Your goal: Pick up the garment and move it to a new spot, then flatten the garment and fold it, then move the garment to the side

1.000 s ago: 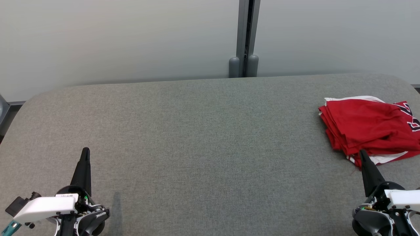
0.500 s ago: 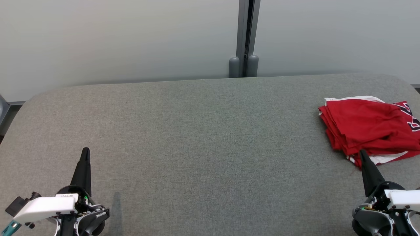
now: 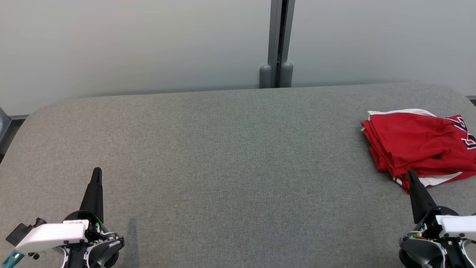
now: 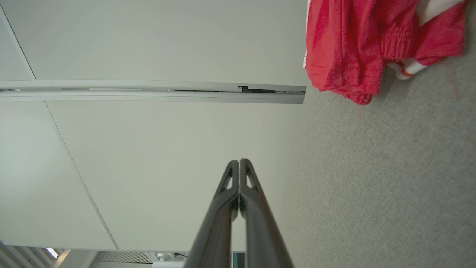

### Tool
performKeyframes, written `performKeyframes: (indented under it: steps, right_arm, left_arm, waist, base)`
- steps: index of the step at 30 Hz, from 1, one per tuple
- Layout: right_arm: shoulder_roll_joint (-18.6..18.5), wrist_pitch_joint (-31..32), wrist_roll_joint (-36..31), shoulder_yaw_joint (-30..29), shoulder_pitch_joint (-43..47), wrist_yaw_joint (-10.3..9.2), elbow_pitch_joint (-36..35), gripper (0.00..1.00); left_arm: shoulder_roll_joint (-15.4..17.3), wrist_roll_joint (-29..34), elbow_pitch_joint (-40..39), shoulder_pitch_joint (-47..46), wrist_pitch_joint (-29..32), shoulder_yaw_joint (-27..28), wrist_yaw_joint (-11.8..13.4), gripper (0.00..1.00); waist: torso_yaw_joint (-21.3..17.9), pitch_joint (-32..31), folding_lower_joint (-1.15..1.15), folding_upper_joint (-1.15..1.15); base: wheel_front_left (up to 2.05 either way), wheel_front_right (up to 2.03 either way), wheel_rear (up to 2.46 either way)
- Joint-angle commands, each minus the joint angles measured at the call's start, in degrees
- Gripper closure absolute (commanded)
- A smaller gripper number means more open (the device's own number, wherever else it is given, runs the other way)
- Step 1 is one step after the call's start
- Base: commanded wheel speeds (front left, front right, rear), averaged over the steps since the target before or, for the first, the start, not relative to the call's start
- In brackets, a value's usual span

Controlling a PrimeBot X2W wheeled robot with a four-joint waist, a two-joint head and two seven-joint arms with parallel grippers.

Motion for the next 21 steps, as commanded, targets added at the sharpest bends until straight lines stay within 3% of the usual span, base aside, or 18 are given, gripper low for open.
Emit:
performKeyframes:
  steps: [1, 21]
  right_arm:
    - [-0.2, 0.2, 0.1, -0.1, -0.5, 0.02, -0.1, 1.0]
    - [-0.2, 0.2, 0.1, -0.1, -0.5, 0.02, -0.2, 1.0]
  left_arm:
    - [0.3, -0.1, -0.2, -0.5, 0.2, 0.2, -0.2, 1.0]
    - [0.3, -0.1, -0.2, -0.5, 0.2, 0.2, -0.2, 1.0]
  waist:
    - [0.0, 0.0, 0.0, 0.0]
    - [0.0, 0.0, 0.0, 0.0]
  base:
    - [0.0, 0.0, 0.0]
    - [0.0, 0.0, 0.0]
